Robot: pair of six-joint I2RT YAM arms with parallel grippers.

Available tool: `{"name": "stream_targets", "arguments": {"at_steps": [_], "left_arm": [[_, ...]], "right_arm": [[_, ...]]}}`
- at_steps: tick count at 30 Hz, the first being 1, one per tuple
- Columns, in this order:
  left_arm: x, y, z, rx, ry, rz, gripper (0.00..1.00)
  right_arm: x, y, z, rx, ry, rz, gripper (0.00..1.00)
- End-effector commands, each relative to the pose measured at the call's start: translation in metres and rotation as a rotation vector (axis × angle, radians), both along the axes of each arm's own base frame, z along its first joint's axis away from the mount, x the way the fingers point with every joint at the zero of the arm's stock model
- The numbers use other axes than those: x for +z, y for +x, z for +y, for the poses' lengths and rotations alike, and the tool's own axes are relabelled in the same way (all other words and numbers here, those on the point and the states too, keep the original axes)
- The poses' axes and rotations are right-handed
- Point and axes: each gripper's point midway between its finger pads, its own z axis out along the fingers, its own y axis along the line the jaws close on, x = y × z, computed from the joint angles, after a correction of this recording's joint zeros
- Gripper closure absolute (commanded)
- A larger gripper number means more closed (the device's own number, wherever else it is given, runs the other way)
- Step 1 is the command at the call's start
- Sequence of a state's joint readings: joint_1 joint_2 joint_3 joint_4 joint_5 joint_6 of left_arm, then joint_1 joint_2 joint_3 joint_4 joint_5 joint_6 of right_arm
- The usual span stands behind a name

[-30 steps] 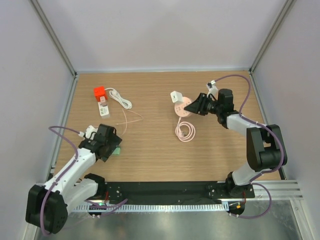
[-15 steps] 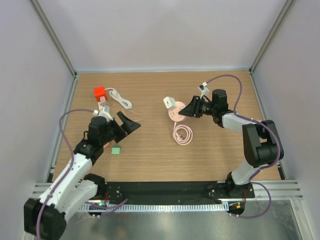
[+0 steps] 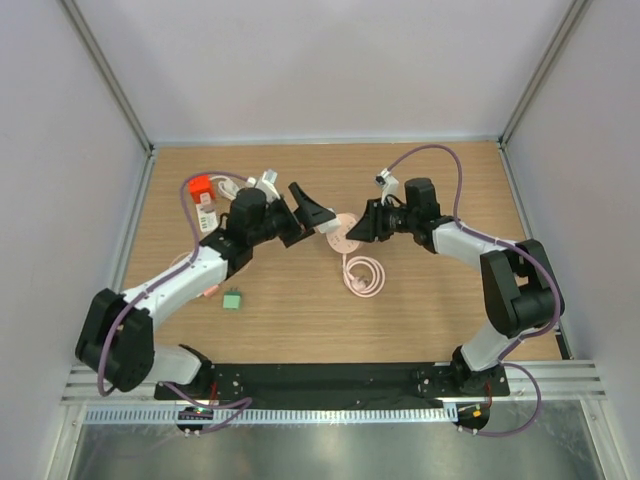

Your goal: Pull the plug off the socket

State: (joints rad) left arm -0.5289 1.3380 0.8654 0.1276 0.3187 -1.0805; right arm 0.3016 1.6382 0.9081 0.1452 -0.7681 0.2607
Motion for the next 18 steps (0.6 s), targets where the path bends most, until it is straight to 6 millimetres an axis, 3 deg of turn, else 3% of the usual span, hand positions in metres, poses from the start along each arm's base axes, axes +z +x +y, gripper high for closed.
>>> {"name": "stream_targets", "arguments": {"at_steps": [1,2,4,9,14,18], "left_arm": [[-0.008,0.021,-0.009,0.081,0.015,0.041,0.00],[-0.003,0.028,-0.011,0.105,0.022,0.044,0.00],[-0.022,0.029,-0.014,0.108,0.069,0.099,0.00],[-0.033,0.035,-0.014,0.155,0.133,0.144,0.00],[-0.042,0.041,-0.016,0.170,0.174,0.164,0.08],[-0.046,0.047,-0.021,0.176,0.183,0.168,0.19]], "right_arm": [[0.044,0.012,0.007,0.026,0.020,-0.167,0.99],[0.045,0.012,0.007,0.027,0.020,-0.170,0.99],[0.047,0.011,0.008,0.030,0.021,-0.175,0.99],[0.050,0.010,0.007,0.028,0.026,-0.177,0.99],[0.051,0.010,0.009,0.032,0.033,-0.174,0.99],[0.053,0.009,0.010,0.035,0.046,-0.171,0.99]]}}
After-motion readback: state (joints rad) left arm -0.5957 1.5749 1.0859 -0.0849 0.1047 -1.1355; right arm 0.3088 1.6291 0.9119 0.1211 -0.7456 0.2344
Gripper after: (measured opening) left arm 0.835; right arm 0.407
